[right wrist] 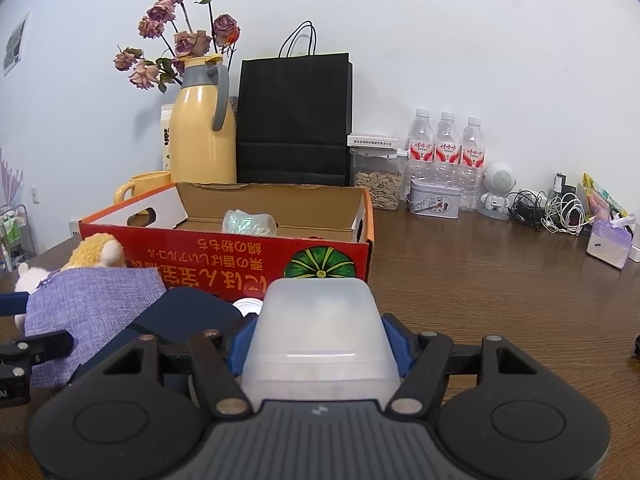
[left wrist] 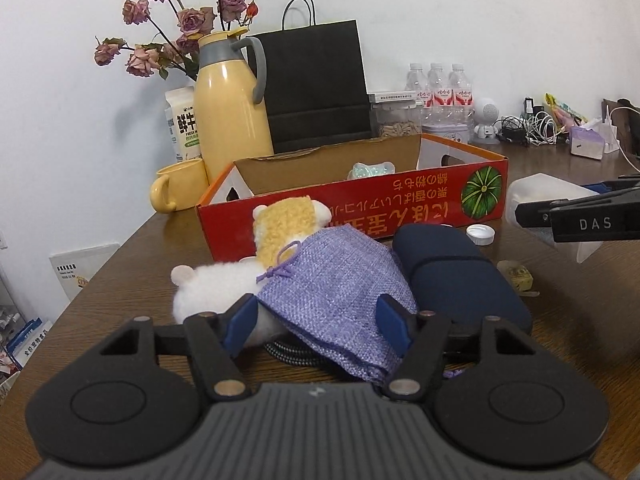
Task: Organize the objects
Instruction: 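Grasp the purple cloth pouch with the left gripper while the right gripper holds the frosted box, then carry the pouch with the left gripper while the right gripper carries the frosted box to the box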
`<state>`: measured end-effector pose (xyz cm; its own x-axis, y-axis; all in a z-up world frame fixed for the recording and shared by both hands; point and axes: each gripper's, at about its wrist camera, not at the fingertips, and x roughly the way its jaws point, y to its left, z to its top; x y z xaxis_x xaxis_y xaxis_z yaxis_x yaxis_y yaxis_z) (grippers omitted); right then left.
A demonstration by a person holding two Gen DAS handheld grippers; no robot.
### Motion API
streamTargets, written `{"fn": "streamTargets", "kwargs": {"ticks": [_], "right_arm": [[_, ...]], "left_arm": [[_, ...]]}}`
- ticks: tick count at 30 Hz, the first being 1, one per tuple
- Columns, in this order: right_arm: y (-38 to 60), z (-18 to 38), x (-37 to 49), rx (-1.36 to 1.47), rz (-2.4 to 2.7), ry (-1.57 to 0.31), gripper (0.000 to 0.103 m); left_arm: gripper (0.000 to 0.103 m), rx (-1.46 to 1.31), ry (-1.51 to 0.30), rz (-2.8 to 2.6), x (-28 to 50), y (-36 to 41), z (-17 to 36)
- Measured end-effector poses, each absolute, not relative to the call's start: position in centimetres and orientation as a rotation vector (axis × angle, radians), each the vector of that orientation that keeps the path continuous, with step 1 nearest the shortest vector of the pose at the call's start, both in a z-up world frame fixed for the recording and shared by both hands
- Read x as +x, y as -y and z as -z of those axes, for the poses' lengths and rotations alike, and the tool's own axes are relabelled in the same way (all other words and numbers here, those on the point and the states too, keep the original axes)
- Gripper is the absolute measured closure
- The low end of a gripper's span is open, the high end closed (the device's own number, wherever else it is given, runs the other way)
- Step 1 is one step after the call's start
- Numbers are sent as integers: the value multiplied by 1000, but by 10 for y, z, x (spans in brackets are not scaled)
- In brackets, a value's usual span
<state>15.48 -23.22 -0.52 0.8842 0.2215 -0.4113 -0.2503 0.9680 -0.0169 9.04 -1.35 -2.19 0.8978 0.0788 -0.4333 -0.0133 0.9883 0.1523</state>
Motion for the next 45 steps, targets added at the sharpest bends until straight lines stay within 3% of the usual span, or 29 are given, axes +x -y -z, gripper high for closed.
{"fn": "streamTargets", "kwargs": {"ticks": [5,9,15,45], "right_arm": [[232,5,155,-70,-246,-420,38],[232,4,154,-69,-246,-420,38],[233,4,154,-66,-245,-418,38],[230,-10,150,-27,-295,-329,38]], "left_arm": [[53,141,-464,-46,90,12,22],[76,127,-473,-19,90,13,22],[93,128,-461,18,84,17,21],[96,122,-192,91,72,26,-54]]}}
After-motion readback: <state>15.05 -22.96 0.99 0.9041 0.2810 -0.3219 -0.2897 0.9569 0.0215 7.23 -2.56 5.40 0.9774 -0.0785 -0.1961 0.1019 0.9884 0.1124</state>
